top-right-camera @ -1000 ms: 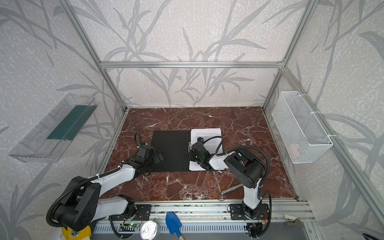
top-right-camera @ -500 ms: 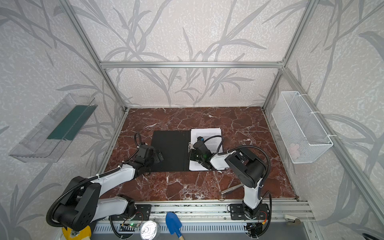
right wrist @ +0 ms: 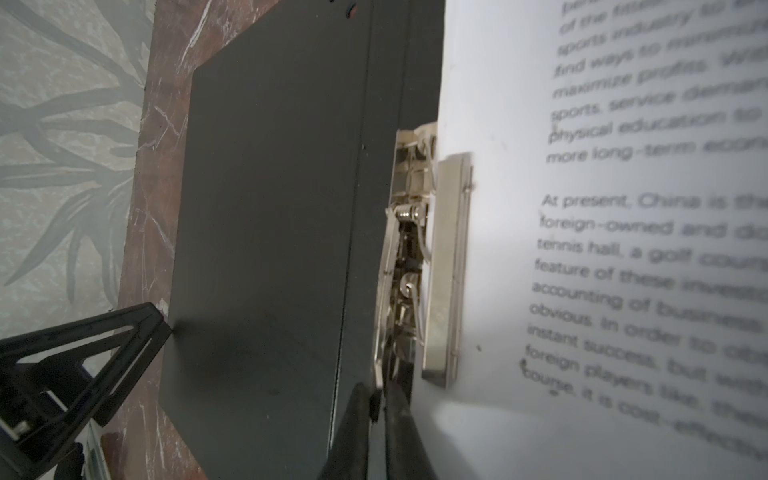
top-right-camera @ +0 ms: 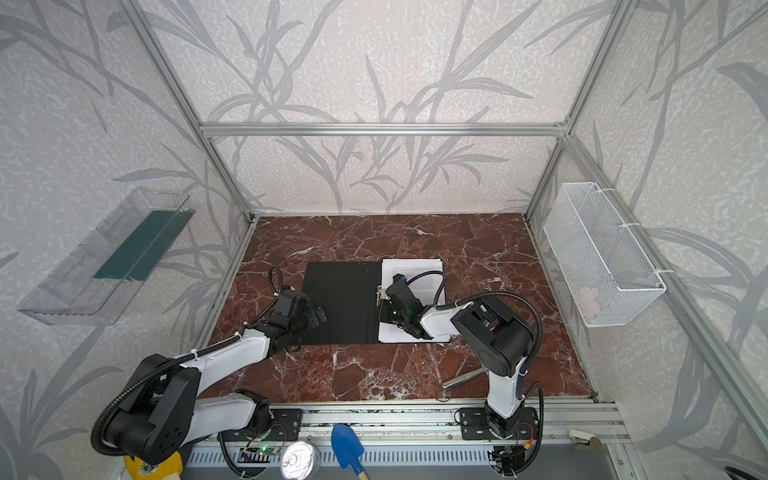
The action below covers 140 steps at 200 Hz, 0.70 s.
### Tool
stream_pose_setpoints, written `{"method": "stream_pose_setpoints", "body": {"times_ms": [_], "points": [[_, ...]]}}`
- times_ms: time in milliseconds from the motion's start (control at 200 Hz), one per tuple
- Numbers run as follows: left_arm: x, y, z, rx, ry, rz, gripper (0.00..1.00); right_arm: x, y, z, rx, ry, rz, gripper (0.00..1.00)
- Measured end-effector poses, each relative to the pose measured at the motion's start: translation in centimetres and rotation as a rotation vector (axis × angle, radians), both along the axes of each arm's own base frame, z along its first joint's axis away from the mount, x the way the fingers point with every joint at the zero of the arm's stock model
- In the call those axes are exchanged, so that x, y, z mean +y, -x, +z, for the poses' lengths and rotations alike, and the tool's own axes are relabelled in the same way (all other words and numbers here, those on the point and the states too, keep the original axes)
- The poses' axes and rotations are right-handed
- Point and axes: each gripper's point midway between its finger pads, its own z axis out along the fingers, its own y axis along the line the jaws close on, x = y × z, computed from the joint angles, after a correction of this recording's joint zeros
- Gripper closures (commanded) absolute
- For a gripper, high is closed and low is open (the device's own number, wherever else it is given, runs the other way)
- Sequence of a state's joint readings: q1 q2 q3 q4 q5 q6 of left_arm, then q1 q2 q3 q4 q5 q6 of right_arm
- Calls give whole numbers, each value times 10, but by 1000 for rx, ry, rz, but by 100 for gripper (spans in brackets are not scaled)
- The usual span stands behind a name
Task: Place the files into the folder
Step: 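Press the clip lever flat against the sheets with the right gripper, then lift the right gripper off the clip and draw it back beside the sheets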
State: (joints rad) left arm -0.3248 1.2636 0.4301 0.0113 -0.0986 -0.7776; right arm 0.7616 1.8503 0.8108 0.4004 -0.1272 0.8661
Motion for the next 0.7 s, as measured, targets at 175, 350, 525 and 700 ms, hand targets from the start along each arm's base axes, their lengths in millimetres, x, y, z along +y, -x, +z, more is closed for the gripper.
{"method": "stream_pose_setpoints", "body": {"times_ms": [175,350,525,700], "points": [[0,0,0,0,0,0,1,0,1,1,12,-7,10,73],[0,0,0,0,0,0,1,1,2,6,16,-10,20,63],[1,2,1,3,2,-2,1,-4,7,11,23,16,37,52],[-2,15,10,8,14,-53,1,-19,6,38,-23,40,56,32]]}}
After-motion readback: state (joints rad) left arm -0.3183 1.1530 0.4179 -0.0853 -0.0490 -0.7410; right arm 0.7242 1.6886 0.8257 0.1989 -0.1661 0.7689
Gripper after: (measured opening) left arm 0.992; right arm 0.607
